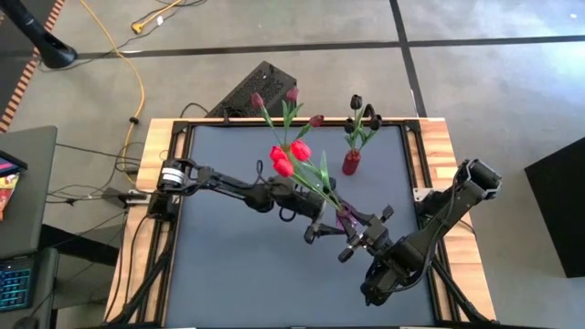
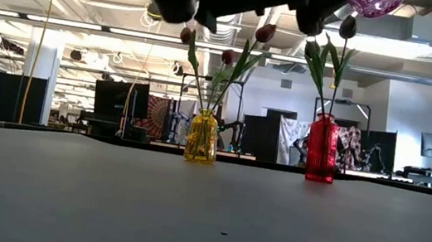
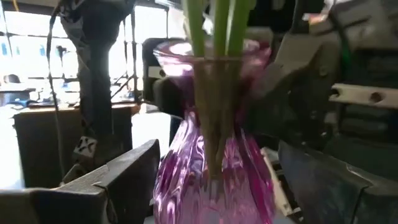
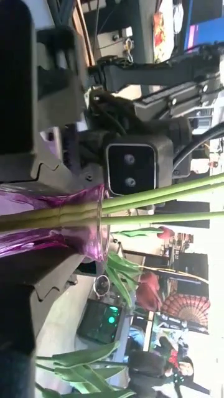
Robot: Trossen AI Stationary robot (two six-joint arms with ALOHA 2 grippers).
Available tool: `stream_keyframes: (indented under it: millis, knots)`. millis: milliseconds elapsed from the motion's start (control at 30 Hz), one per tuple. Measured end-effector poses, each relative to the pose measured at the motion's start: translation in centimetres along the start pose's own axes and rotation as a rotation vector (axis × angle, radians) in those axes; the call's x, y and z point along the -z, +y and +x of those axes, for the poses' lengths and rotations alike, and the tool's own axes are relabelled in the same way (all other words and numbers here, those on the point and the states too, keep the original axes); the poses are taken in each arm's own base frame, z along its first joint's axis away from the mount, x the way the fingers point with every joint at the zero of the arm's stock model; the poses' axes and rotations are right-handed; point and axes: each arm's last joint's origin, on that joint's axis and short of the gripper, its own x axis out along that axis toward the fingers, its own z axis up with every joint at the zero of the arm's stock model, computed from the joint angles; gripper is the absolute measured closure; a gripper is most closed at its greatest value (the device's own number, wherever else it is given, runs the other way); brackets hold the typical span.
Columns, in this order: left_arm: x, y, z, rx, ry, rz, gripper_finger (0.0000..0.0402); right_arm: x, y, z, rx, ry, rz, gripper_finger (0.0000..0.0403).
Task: Sort flowers into vase by color
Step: Move the purple flower vase to the center of the table
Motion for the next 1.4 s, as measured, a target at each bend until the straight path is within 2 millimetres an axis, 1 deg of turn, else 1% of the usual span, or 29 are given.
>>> stream_keyframes:
  millis: [100, 267, 367, 533, 567, 633, 800, 900, 1033, 1233, 1400]
  knots:
    - [0.0, -0.4, 0.4, 0.003, 0.026, 0.023, 0.0087, 0.0, 0.0, 0.1, 0.002, 0.005, 0.005, 0.0267]
    - [0.0, -0.5, 0.5, 0.003, 0.031, 0.021, 0.0095, 0.0, 0.1, 0.1, 0.003, 0.005, 0.009, 0.0267]
    - [0.0, -0.1, 0.4, -0.004, 0.038, 0.017, 0.0113, 0.0, 0.1, 0.2, 0.003, 0.005, 0.010, 0.0267]
    - [0.1, -0.1, 0.4, 0.001, 0.042, 0.013, 0.0161, 0.1, 0.1, 0.2, 0.002, 0.010, 0.003, 0.0267]
    - [0.0, -0.1, 0.4, 0.003, 0.041, 0.013, 0.0164, 0.1, 0.1, 0.2, 0.001, 0.013, 0.004, 0.0266]
    - [0.0, -0.1, 0.4, 0.003, 0.041, 0.013, 0.0166, 0.1, 0.1, 0.3, 0.004, 0.013, 0.004, 0.0246]
    - [0.3, -0.1, 0.4, -0.008, 0.071, 0.003, 0.0180, 0.0, 0.0, 0.7, 0.024, -0.003, 0.000, 0.0166]
    - [0.8, 0.0, 0.3, -0.011, 0.107, -0.001, 0.0197, 0.0, 0.0, 0.9, 0.034, -0.012, 0.000, 0.0137]
    - [1.2, 0.3, 0.1, -0.040, 0.158, 0.019, 0.0219, 0.0, -0.1, 1.2, 0.040, 0.003, -0.002, 0.0120]
    - [2.1, 0.4, 0.0, -0.076, 0.245, 0.051, 0.0294, 0.0, -0.3, 1.2, 0.035, 0.016, -0.021, 0.0118]
    - [2.6, 0.6, -0.2, -0.117, 0.297, 0.077, 0.0298, -0.8, -0.8, 1.2, 0.033, 0.019, -0.008, 0.0117]
